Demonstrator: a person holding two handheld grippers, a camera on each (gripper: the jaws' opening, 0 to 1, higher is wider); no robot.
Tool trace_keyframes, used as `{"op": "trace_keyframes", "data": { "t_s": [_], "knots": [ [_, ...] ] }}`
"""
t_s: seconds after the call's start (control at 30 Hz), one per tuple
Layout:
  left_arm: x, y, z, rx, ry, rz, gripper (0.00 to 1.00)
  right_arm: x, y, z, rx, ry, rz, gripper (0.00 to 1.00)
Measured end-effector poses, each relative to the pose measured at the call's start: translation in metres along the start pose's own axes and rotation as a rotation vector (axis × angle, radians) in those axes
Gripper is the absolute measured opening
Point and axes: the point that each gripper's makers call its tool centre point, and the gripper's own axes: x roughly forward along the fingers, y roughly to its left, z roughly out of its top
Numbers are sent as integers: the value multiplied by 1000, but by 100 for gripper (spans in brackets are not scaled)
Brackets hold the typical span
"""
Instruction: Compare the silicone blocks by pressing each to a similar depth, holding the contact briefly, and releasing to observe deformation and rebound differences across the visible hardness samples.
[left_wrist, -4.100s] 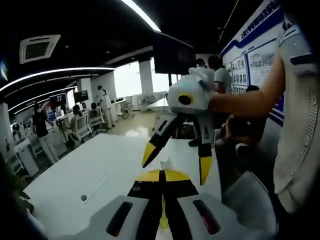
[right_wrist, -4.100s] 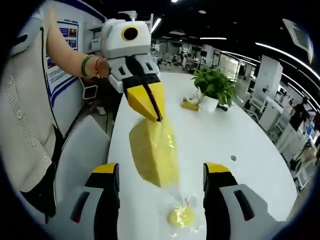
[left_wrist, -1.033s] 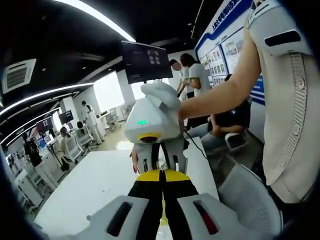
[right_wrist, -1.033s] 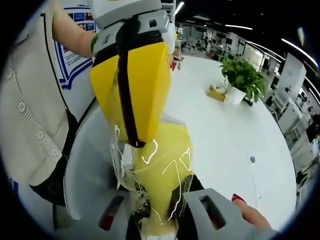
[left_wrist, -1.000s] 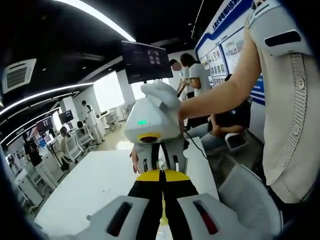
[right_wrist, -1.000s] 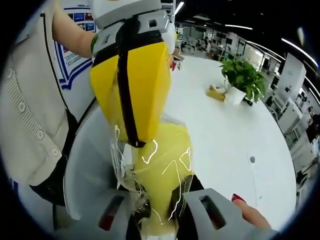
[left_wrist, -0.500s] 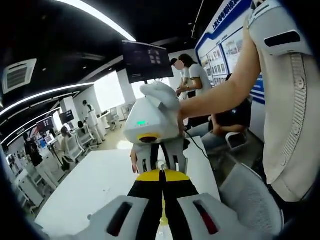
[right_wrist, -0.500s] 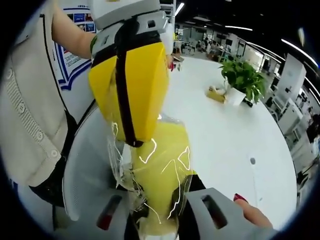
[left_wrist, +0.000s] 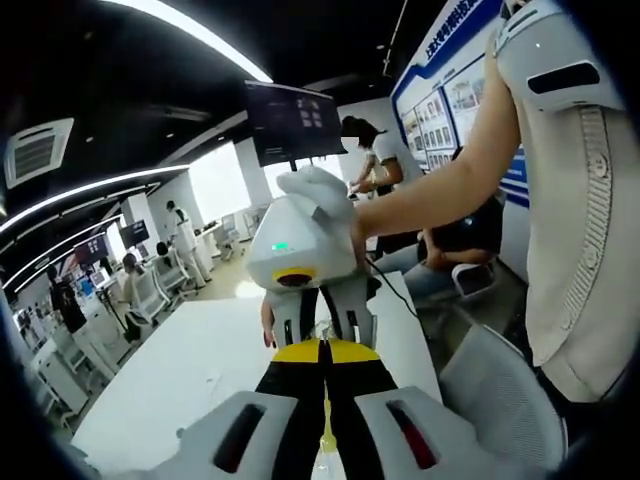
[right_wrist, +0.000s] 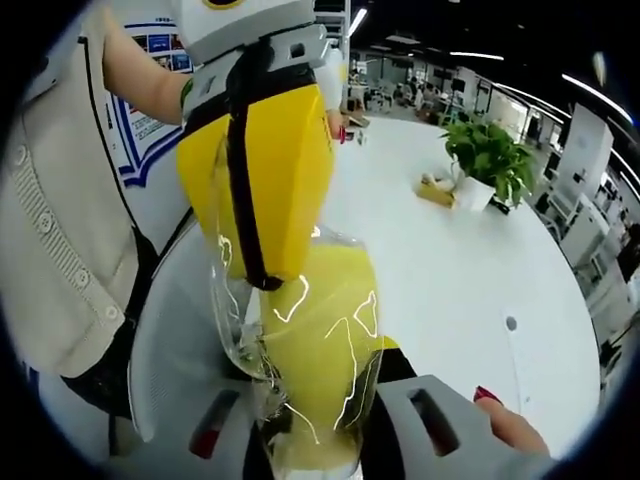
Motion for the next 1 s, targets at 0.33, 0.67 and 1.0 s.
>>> {"op": "trace_keyframes", "data": {
  "t_s": [0.33, 0.67, 1.0],
  "knots": [
    [0, -1, 0, -1, 2, -4, 0, 0, -1, -2, -10, 4, -2, 17],
    [0, 1, -2, -3, 3, -8, 0, 0, 1, -3, -6, 14, 10, 19],
    [0, 1, -3, -6, 6, -9, 0, 2, 0, -4, -1, 16, 18, 22]
  ]
}}
